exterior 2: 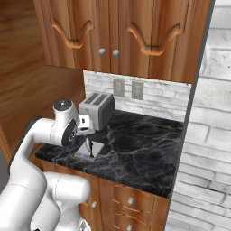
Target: Take the fish from the fridge and place it on the digital scale on the counter by the fridge. Wait a few seconds for a reading, then move it to the plate on the dining counter.
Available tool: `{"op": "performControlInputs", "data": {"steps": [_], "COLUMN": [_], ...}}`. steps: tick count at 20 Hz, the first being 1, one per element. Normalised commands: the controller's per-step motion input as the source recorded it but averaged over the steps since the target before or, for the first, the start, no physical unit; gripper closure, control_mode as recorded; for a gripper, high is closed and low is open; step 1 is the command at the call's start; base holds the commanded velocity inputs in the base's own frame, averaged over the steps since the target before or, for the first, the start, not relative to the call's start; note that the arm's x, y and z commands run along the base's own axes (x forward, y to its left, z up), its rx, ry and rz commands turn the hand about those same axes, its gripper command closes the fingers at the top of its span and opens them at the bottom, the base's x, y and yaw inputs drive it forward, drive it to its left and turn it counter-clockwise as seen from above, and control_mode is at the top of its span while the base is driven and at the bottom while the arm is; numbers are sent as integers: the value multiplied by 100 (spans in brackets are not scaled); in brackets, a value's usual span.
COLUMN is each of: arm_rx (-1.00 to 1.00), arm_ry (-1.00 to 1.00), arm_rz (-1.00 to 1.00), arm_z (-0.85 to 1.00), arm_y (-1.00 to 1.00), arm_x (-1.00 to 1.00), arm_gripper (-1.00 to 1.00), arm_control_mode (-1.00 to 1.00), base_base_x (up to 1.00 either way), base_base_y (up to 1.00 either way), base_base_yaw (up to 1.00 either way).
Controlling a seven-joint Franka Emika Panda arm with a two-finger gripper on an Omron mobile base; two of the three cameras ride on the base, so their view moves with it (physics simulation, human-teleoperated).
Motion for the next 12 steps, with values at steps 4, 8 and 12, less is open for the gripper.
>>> {"op": "performControlInputs", "data": {"steps": [4,8,12], "arm_rx": [0,0,0], "arm_ry": [0,0,0], "arm_rz": [0,0,0], "arm_z": [0,0,0], "arm_y": [0,0,0], "arm_x": [0,0,0], "arm_gripper": [-100,-100,-100], "arm_control_mode": [-100,-100,-100], "base_base_x": [0,0,0], "base_base_y": [0,0,0], "base_base_yaw": [0,0,0]}}
